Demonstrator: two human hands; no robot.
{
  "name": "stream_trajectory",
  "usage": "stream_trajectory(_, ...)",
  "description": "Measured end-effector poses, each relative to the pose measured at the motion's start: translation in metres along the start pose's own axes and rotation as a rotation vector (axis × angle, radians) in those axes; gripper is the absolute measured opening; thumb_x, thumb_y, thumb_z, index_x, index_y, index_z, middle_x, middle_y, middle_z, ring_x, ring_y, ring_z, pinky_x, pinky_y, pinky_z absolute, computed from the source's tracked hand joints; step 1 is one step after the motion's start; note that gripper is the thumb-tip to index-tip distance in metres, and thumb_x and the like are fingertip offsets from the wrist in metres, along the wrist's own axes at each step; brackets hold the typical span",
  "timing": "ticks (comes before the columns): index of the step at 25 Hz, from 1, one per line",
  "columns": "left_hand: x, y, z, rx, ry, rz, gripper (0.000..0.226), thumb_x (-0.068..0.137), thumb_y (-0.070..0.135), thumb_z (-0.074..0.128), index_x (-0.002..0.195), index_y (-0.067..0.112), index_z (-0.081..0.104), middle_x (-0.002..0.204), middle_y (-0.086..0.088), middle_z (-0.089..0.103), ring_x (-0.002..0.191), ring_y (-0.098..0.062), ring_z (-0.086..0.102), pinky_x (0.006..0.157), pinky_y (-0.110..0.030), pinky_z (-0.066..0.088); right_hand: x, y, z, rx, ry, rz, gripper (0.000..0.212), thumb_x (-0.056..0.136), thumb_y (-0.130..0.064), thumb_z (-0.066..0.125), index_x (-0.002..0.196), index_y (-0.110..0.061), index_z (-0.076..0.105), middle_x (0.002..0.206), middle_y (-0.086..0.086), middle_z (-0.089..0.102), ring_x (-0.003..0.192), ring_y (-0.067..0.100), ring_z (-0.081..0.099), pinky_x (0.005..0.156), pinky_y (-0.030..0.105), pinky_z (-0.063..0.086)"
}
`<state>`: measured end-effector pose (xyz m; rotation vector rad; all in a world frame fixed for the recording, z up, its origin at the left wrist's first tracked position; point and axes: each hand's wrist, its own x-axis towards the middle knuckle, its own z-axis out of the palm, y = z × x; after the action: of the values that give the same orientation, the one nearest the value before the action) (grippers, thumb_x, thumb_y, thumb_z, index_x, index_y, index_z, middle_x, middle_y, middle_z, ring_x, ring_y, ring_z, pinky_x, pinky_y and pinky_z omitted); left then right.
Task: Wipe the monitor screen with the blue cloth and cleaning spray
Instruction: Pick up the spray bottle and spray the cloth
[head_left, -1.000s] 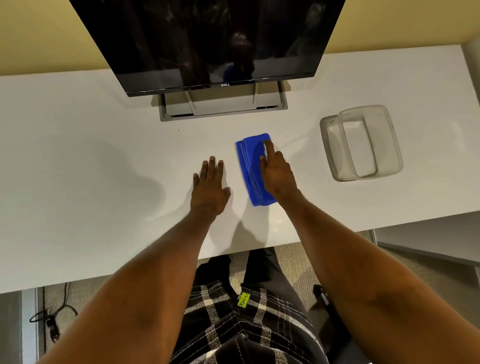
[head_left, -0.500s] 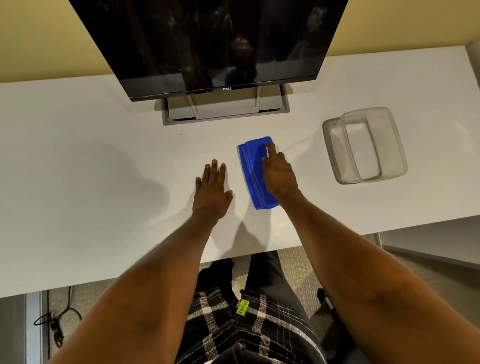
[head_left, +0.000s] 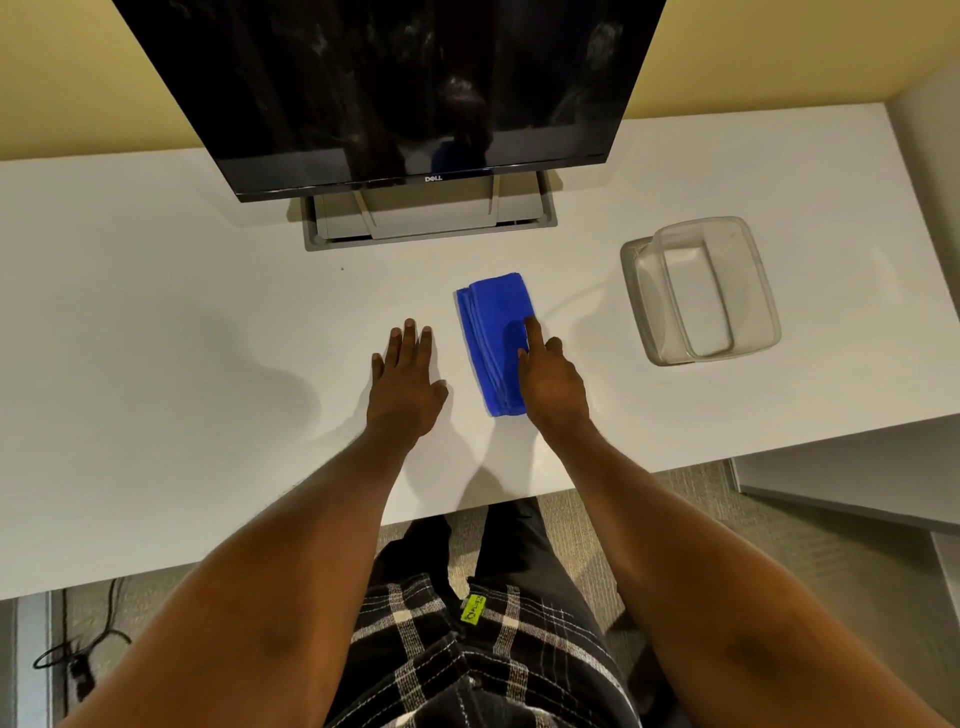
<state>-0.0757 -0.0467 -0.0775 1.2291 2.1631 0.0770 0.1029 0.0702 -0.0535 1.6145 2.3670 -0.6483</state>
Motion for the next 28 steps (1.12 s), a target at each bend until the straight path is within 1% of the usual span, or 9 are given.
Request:
stream_trajectory(7,0.001,-0.001,-0.001,0.022,-0.003,0.005,0.081,0.109,0.037,0.046,0.168,0.021,-0.007,0.175,-0.004,-0.018,0.163,-0.025,-0.014,0.131,-0.049,0.000,-0.009,0.009,0.004,-0.006,0.026,-0.028,0.051,0.114,-0.029,0.032,0.162,-0.018,0.021,0.115,0.015,0.057,0.085,0.029,0.069,0.076,0.044,0.063)
stream_trajectory(10,0.001,-0.001,-0.001,0.033,-0.010,0.007,0.081,0.109,0.038,0.046,0.168,0.021,-0.008,0.175,-0.004,-0.018,0.163,-0.025,-0.015,0.131,-0.049,0.001,-0.010,0.007,0.001,0.029,0.022,-0.023,0.050,0.114,-0.031,0.030,0.162,-0.018,0.022,0.118,0.015,0.057,0.089,0.030,0.069,0.078,0.043,0.062)
stream_trajectory(14,0.003,-0.001,-0.002,0.040,-0.022,0.001,0.082,0.109,0.039,0.046,0.167,0.021,-0.009,0.175,-0.004,-0.019,0.163,-0.025,-0.014,0.131,-0.049,0.002,-0.015,0.008,-0.003,0.119,0.053,-0.016,0.049,0.113,-0.031,0.032,0.161,-0.019,0.024,0.119,0.014,0.057,0.086,0.029,0.069,0.073,0.039,0.060)
stream_trajectory(17,0.002,0.000,-0.002,0.043,-0.029,0.004,0.083,0.109,0.040,0.047,0.167,0.020,-0.008,0.175,-0.004,-0.019,0.163,-0.026,-0.014,0.131,-0.049,0.002,-0.022,0.011,-0.007,0.160,0.151,-0.072,0.054,0.112,-0.029,0.037,0.162,-0.020,0.022,0.120,0.014,0.056,0.076,0.027,0.068,0.066,0.043,0.063)
stream_trajectory(19,0.002,0.000,-0.003,0.041,-0.035,0.007,0.085,0.108,0.040,0.050,0.167,0.020,-0.008,0.175,-0.005,-0.019,0.163,-0.026,-0.014,0.131,-0.049,0.002,-0.024,0.013,-0.014,0.235,0.204,-0.047,0.057,0.110,-0.027,0.037,0.164,-0.023,0.021,0.122,0.013,0.054,0.074,0.027,0.066,0.064,0.045,0.062)
stream_trajectory(22,0.003,-0.002,-0.004,0.041,-0.050,0.016,0.090,0.106,0.041,0.054,0.167,0.020,-0.008,0.175,-0.005,-0.019,0.163,-0.026,-0.014,0.131,-0.050,0.002,-0.021,0.019,-0.028,0.297,0.319,0.006,0.060,0.109,-0.026,0.038,0.164,-0.032,0.015,0.119,0.009,0.054,0.086,0.025,0.064,0.068,0.046,0.060)
stream_trajectory(25,0.003,-0.001,-0.004,0.051,-0.055,0.012,0.092,0.105,0.042,0.055,0.167,0.019,-0.009,0.175,-0.006,-0.019,0.163,-0.027,-0.014,0.131,-0.050,0.003,-0.018,0.031,-0.038,0.262,0.467,-0.028,0.066,0.109,-0.029,0.047,0.164,-0.031,0.012,0.108,0.008,0.061,0.092,0.024,0.061,0.076,0.045,0.058)
stream_trajectory(26,0.003,-0.001,-0.003,0.054,-0.056,0.009,0.092,0.105,0.043,0.055,0.167,0.019,-0.009,0.175,-0.006,-0.019,0.163,-0.027,-0.014,0.131,-0.050,0.003,-0.017,0.036,-0.041,0.265,0.504,-0.028,0.068,0.108,-0.030,0.051,0.165,-0.029,0.013,0.109,0.009,0.063,0.095,0.025,0.062,0.081,0.045,0.058)
stream_trajectory(28,0.003,0.000,-0.004,0.057,-0.058,0.004,0.092,0.105,0.043,0.055,0.167,0.019,-0.009,0.175,-0.006,-0.019,0.163,-0.027,-0.014,0.131,-0.050,0.003,-0.014,0.044,-0.049,0.349,0.519,0.034,0.070,0.105,-0.030,0.057,0.164,-0.028,0.019,0.122,0.010,0.064,0.109,0.027,0.062,0.091,0.043,0.054)
